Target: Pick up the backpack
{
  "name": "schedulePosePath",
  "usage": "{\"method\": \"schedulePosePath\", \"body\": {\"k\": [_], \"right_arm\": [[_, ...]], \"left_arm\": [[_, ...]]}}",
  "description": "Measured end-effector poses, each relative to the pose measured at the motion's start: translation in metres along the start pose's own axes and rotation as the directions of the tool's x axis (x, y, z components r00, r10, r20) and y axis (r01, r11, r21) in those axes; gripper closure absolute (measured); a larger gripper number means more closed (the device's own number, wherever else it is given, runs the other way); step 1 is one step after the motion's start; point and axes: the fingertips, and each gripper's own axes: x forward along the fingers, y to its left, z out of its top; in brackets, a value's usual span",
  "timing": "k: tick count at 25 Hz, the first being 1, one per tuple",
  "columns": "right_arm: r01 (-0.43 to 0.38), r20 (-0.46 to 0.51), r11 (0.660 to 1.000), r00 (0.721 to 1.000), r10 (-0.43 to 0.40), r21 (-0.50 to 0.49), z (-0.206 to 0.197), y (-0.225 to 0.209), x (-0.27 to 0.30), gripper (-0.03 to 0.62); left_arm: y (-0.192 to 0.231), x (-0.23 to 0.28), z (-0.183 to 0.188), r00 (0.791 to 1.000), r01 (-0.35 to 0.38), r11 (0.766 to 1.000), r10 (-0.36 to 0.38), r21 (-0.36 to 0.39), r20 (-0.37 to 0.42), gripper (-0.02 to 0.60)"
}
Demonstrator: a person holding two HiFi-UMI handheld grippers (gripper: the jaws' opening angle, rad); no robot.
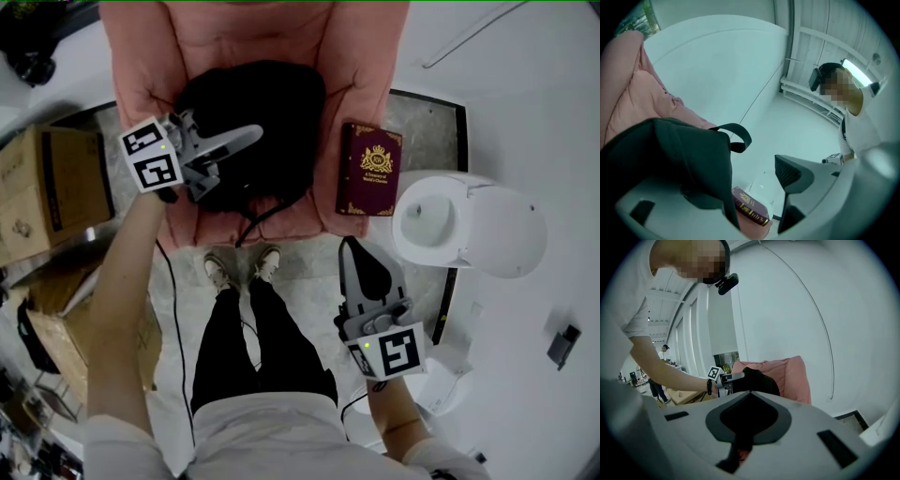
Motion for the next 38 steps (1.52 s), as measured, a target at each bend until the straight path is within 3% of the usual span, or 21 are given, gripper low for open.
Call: {"method": "schedulePosePath", "body": {"k": [5, 9, 12, 14, 19, 21, 26, 38], "right_arm": [[0.008, 0.005, 1.000, 1.000, -0.008, 0.008, 0.001, -0.006, -0.005, 0.572], [0.013, 0.003, 1.000, 1.000, -0.013, 0.010, -0.001, -0.012, -0.007, 0.572], [0.016, 0.007, 1.000, 1.000, -0.016, 0.013, 0.001, -0.015, -0.008, 0.572], [0.020, 0.008, 1.000, 1.000, -0.020, 0.011, 0.002, -0.017, -0.010, 0.572], [0.030, 0.013, 0.999, 0.999, -0.030, 0.016, 0.003, -0.027, -0.016, 0.572], [0.031, 0.012, 0.999, 0.999, -0.032, 0.015, 0.000, -0.027, -0.018, 0.572], [0.024, 0.008, 1.000, 1.000, -0.024, 0.016, -0.002, -0.023, -0.024, 0.572], [0.011, 0.026, 1.000, 1.000, -0.011, 0.003, -0.002, -0.012, -0.037, 0.572]], "left_arm": [[0.004, 0.014, 0.016, 0.998, 0.018, 0.998, -0.014, -0.054, 0.063, 0.233], [0.021, 0.024, 0.017, 0.997, -0.064, 0.997, 0.065, -0.048, 0.036, 0.238], [0.040, 0.024, 0.018, 0.988, -0.155, 0.987, 0.155, -0.038, -0.003, 0.291], [0.051, 0.022, 0.017, 0.985, -0.175, 0.983, 0.175, -0.052, -0.001, 0.362], [0.047, 0.025, 0.006, 0.995, -0.079, 0.995, 0.075, -0.053, -0.072, 0.390], [0.047, 0.026, 0.006, 0.995, -0.067, 0.997, 0.063, -0.037, -0.082, 0.429], [0.043, 0.030, -0.002, 0.990, -0.070, 0.998, 0.069, -0.002, -0.124, 0.534], [0.023, 0.022, -0.013, 0.985, -0.123, 0.991, 0.129, 0.057, -0.113, 0.560]]}}
